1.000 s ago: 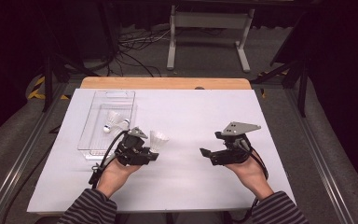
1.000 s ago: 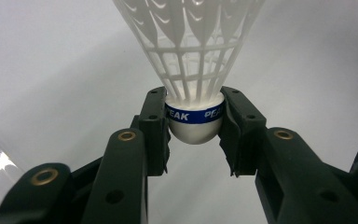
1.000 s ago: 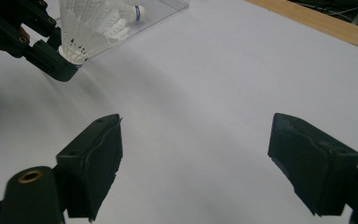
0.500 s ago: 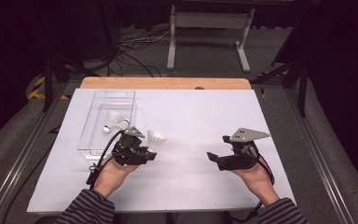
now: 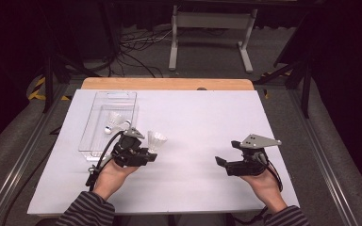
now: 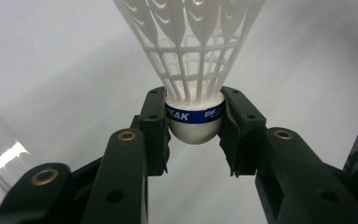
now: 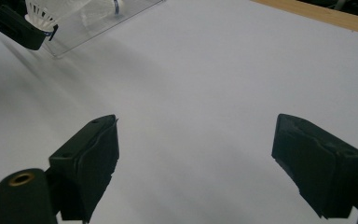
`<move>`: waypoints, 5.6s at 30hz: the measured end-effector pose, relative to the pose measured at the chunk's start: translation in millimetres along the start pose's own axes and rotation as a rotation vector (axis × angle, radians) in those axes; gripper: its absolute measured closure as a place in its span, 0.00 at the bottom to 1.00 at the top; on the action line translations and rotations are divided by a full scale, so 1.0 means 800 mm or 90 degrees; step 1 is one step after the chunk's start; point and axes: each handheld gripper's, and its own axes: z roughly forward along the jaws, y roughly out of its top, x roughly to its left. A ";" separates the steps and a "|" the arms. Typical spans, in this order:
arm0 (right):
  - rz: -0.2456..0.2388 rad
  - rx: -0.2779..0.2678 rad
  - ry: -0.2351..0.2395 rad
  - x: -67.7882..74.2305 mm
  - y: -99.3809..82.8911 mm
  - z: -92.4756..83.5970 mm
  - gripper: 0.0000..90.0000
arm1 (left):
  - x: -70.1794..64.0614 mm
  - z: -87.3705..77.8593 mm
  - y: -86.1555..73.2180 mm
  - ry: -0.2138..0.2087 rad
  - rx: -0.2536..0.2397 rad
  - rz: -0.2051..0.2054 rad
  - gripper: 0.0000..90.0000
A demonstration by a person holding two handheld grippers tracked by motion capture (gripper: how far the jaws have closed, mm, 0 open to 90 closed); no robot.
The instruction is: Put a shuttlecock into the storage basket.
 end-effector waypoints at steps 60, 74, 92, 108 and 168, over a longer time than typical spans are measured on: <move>0.095 -0.038 -0.081 -0.049 -0.096 -0.024 0.14 | 0.013 -0.052 0.007 0.017 -0.032 -0.018 0.72; 0.109 -0.048 -0.090 -0.054 -0.101 -0.026 0.13 | 0.024 -0.072 0.005 0.030 -0.045 -0.037 0.72; 0.107 -0.053 -0.091 -0.053 -0.100 -0.026 0.13 | 0.046 -0.087 -0.001 0.049 -0.049 -0.070 0.72; 0.104 -0.054 -0.094 -0.053 -0.100 -0.026 0.13 | 0.074 -0.095 -0.001 0.092 -0.033 -0.103 0.72; 0.106 -0.059 -0.098 -0.052 -0.100 -0.026 0.13 | 0.182 -0.058 0.003 0.234 0.093 -0.287 0.72</move>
